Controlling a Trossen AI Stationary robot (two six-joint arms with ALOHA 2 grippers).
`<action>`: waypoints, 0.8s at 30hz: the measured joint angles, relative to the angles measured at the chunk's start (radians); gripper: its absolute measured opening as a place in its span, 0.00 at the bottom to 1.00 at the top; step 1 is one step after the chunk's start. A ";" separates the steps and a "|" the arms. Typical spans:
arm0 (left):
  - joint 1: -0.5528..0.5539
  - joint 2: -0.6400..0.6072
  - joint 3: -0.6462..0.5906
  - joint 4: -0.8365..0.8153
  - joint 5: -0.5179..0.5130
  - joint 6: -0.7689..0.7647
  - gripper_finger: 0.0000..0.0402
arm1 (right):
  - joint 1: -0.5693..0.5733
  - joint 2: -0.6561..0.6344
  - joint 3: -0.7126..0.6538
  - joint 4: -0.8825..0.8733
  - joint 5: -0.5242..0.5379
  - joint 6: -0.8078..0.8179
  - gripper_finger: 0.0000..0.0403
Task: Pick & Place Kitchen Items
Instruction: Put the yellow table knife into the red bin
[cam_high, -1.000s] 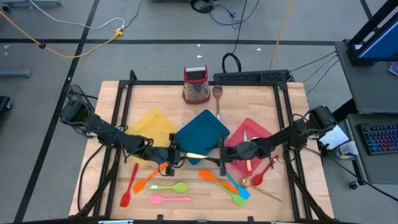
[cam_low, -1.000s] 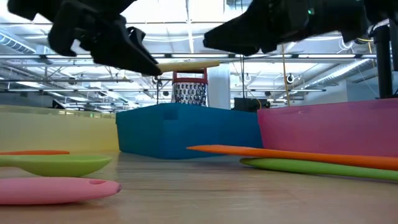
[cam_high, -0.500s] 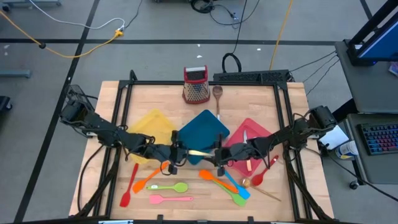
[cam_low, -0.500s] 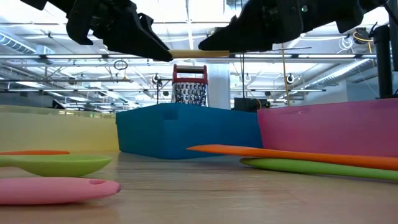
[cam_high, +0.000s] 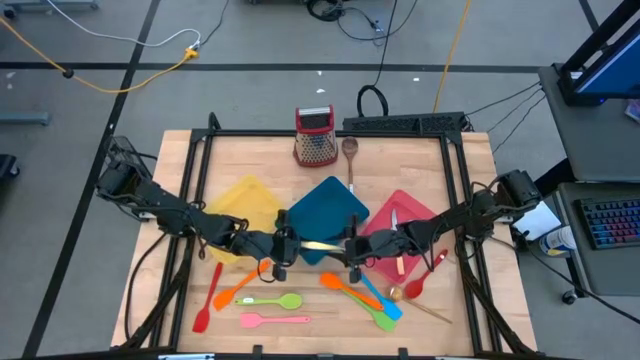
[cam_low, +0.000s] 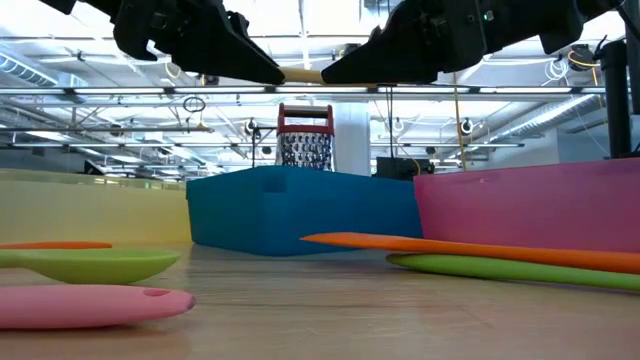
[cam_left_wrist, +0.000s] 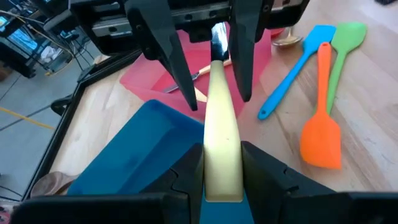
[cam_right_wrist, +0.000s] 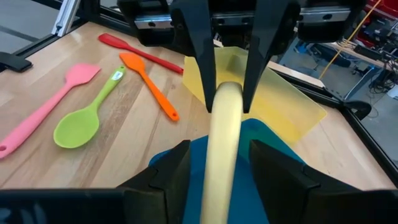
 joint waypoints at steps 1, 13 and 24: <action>0.000 0.000 0.000 0.005 0.000 0.000 0.24 | 0.000 0.000 0.000 0.000 0.000 0.000 0.37; 0.000 0.000 0.000 0.049 -0.010 0.003 0.24 | -0.035 0.000 0.000 -0.004 -0.002 -0.001 0.14; 0.000 0.000 0.000 0.045 0.004 -0.035 0.25 | -0.025 0.000 0.002 -0.024 -0.001 0.011 0.17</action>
